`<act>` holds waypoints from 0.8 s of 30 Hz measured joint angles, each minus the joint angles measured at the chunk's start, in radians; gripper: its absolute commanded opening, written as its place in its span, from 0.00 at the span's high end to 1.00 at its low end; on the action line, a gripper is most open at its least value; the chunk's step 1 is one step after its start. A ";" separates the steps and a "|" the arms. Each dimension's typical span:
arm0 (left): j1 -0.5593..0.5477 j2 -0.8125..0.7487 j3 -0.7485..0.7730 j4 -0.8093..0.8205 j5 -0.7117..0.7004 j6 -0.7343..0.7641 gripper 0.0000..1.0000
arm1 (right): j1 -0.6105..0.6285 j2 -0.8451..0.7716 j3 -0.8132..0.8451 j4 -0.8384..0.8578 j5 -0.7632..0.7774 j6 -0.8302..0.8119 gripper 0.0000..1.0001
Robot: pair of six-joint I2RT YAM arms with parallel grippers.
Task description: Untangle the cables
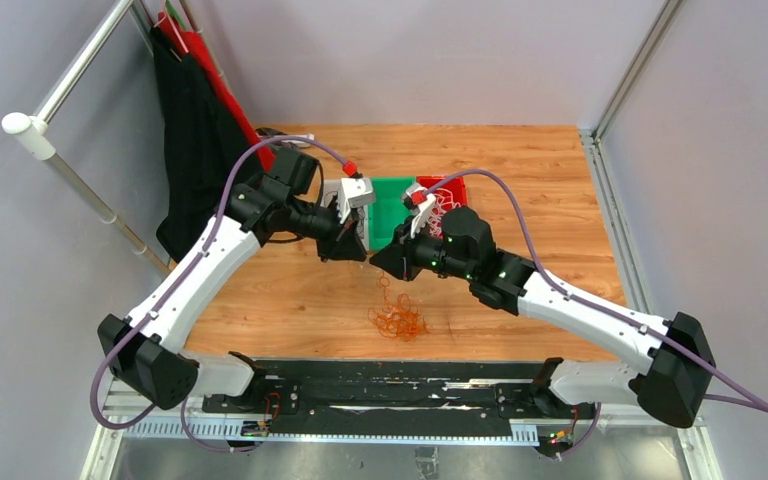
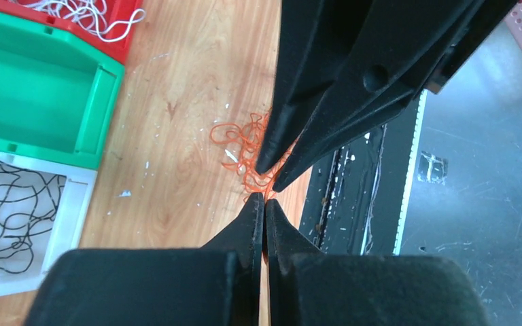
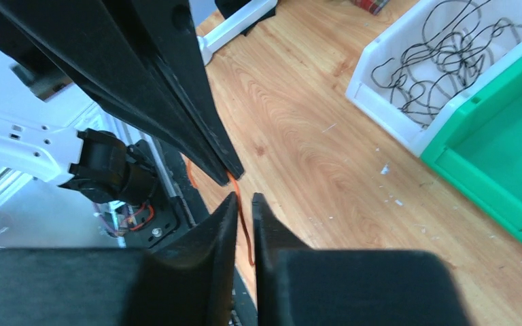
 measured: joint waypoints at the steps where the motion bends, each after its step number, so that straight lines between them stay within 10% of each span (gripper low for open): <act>1: 0.000 -0.003 0.008 -0.008 -0.005 0.000 0.99 | 0.000 -0.003 -0.006 0.006 0.004 0.001 0.69; 9: 0.000 -0.019 0.132 -0.040 -0.031 -0.027 0.99 | 0.001 0.003 -0.102 0.131 0.038 0.010 0.42; 24: 0.000 -0.023 0.428 -0.115 -0.048 -0.048 1.00 | 0.025 0.264 -0.164 0.391 0.097 0.038 0.55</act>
